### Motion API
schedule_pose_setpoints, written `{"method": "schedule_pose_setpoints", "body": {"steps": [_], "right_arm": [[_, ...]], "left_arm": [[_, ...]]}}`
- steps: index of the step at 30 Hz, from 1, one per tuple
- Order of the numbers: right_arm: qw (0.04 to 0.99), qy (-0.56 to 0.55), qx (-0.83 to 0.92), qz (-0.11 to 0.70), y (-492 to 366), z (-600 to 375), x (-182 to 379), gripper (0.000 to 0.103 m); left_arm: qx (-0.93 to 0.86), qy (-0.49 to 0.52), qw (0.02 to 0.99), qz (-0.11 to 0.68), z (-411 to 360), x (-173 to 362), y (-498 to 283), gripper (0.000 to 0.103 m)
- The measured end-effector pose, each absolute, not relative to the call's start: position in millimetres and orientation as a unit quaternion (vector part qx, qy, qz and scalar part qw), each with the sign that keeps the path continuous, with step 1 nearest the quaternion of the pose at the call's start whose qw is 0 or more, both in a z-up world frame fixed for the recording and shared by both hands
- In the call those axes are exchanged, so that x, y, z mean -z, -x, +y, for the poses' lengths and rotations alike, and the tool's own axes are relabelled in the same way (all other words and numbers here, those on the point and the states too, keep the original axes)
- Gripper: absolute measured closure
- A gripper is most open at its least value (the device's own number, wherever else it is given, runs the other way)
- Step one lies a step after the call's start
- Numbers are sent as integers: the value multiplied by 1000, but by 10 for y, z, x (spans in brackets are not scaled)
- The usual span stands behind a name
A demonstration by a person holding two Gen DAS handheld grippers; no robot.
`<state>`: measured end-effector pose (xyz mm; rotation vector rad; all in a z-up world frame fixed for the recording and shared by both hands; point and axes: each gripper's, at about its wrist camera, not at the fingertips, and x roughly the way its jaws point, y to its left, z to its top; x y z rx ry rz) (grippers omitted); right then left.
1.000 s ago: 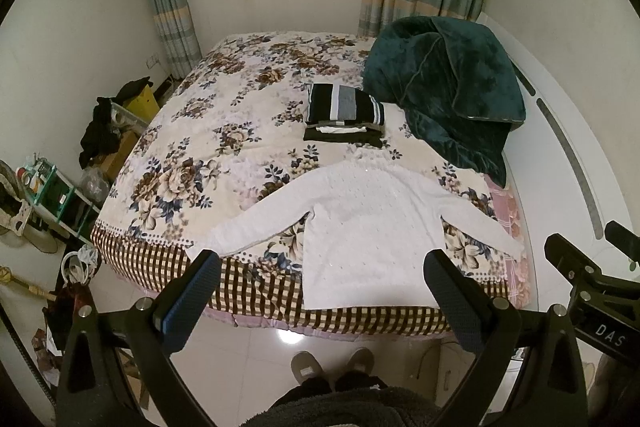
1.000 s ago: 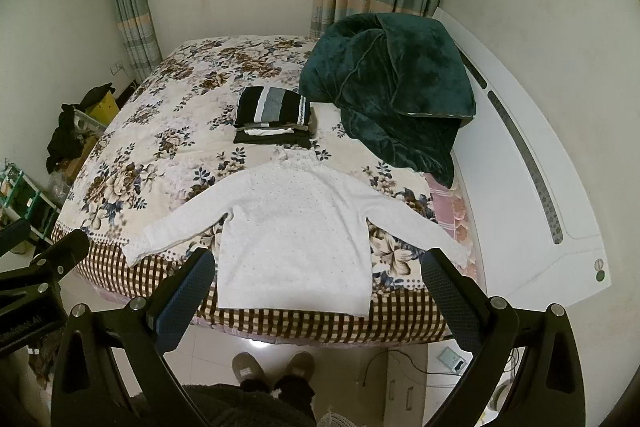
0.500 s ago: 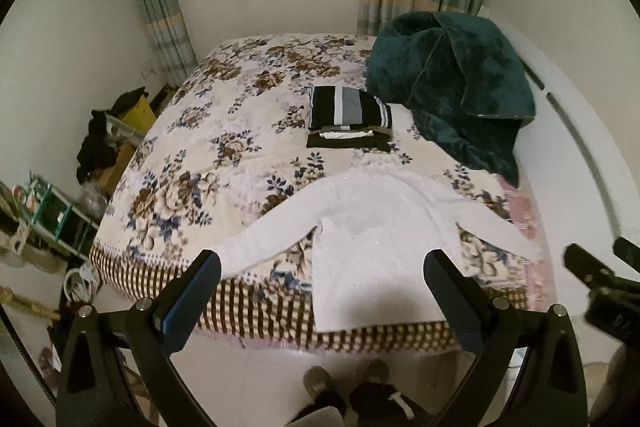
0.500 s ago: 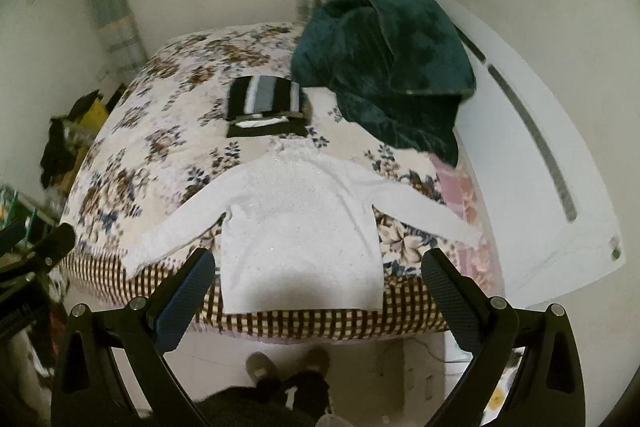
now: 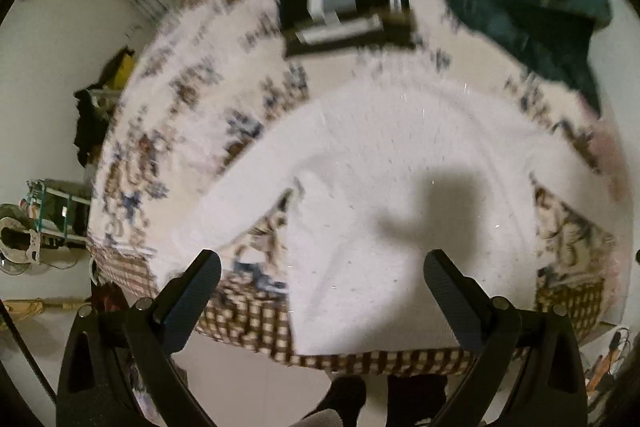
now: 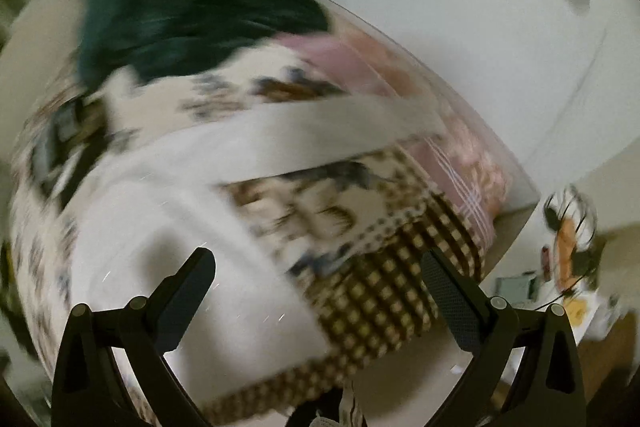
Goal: Fold small clothes
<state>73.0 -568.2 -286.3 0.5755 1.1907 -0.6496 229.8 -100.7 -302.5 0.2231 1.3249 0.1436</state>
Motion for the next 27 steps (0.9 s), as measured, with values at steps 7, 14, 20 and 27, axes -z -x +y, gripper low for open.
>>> {"method": "schedule_pose_setpoints", "body": {"steps": [7,14,20,27], "right_arm": [[656,-413,385,501,-762,-7259,4555,0],[604,-577,415,361,-530,-8192,5564,0],[655,-523,439,324,-844,-8378,5589,26],[687,-462,435,353,-1431,-8137,5065,93]], "left_arm": [[-90,-77,712,692,-1221,4453,-2773,0],[-109,-35,674,730,-1282,5485,-3083,0],[-110,-31,679,725,-1113,5692,-3151,0],[-114,-20,706,699,-850,5312,-3078,0]]}}
